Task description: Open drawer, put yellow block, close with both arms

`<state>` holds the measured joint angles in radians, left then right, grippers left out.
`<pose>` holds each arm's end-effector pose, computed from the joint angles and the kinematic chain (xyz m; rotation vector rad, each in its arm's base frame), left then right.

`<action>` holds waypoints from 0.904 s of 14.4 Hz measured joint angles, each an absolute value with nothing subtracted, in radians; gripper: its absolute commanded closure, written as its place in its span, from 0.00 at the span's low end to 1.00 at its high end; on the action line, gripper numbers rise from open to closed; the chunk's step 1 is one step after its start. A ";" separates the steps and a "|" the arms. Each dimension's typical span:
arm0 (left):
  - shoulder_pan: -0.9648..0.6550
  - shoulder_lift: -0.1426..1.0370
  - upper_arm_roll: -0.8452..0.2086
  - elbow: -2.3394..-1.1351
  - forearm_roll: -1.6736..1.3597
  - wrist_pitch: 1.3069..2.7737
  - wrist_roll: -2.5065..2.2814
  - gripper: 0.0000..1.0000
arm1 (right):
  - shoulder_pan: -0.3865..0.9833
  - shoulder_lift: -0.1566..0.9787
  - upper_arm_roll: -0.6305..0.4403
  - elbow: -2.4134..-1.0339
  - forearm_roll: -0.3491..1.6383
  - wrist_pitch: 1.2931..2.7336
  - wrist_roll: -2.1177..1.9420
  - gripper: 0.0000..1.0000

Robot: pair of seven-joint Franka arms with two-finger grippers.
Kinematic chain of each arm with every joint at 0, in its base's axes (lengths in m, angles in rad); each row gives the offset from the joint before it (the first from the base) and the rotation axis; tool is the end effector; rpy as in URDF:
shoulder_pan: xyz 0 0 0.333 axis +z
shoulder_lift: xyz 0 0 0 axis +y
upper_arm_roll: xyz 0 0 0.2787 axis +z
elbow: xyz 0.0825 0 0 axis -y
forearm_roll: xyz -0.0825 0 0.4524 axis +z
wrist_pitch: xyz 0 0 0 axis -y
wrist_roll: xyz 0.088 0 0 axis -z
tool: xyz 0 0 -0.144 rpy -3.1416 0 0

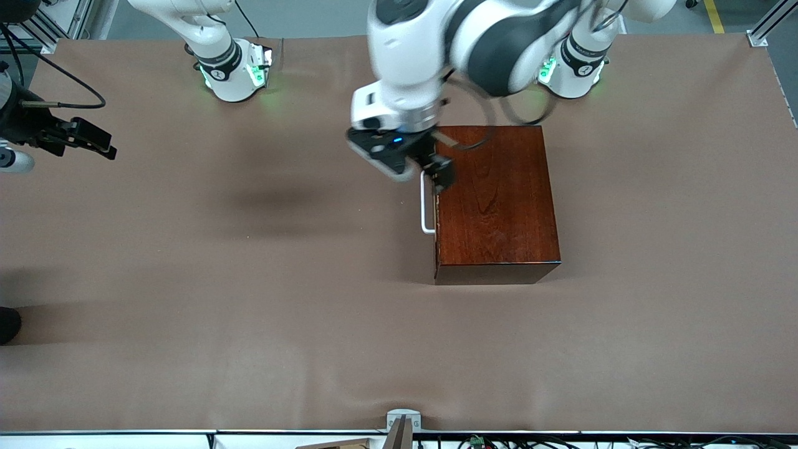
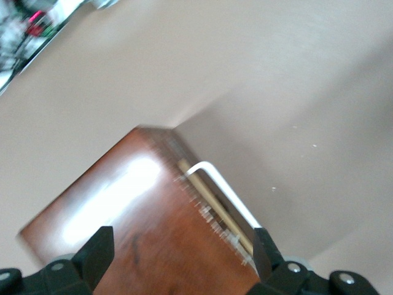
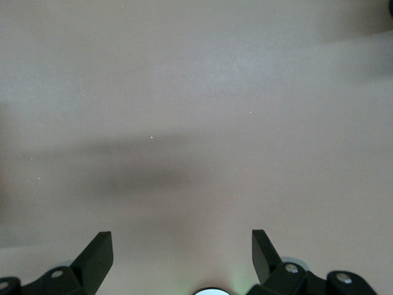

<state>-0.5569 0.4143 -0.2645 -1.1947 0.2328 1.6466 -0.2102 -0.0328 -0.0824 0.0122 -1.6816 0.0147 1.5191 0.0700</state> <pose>0.5463 -0.4932 0.4884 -2.9149 0.8998 -0.1618 0.5900 -0.0098 0.5366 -3.1242 0.1415 0.1258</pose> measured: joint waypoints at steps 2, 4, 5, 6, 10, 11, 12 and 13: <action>-0.427 0.355 -0.262 -1.201 0.192 1.568 -0.219 0.00 | -0.033 -0.082 0.013 -1.681 0.015 1.519 0.070 0.00; -0.301 0.314 -0.263 -1.211 0.159 1.529 -0.218 0.00 | -0.032 -0.082 0.014 -1.681 0.015 1.519 0.070 0.00; -0.252 0.299 -0.263 -1.213 0.142 1.518 -0.218 0.00 | -0.032 -0.082 0.014 -1.681 0.015 1.519 0.070 0.00; -0.211 0.287 -0.262 -1.216 0.128 1.498 -0.218 0.00 | -0.032 -0.082 0.014 -1.681 0.015 1.519 0.070 0.00; -0.123 0.256 -0.188 -1.235 0.089 1.413 -0.221 0.00 | -0.032 -0.082 0.014 -1.681 0.015 1.518 0.070 0.00; -0.122 0.237 -0.149 -1.252 0.066 1.405 -0.221 0.00 | -0.032 -0.082 0.014 -1.681 0.015 1.518 0.070 0.00; -0.121 0.208 -0.115 -1.278 0.046 1.404 -0.221 0.00 | -0.032 -0.082 0.014 -1.681 0.015 1.518 0.070 0.00; -0.120 0.172 -0.087 -1.314 0.035 1.408 -0.221 0.00 | -0.032 -0.082 0.014 -1.681 0.015 1.518 0.070 0.00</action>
<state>-0.1204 0.1715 -0.0869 -1.3144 0.0353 1.4084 -0.2208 -0.0320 -0.0823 0.0141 -1.6812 0.0150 1.5180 0.0700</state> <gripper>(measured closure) 0.000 0.000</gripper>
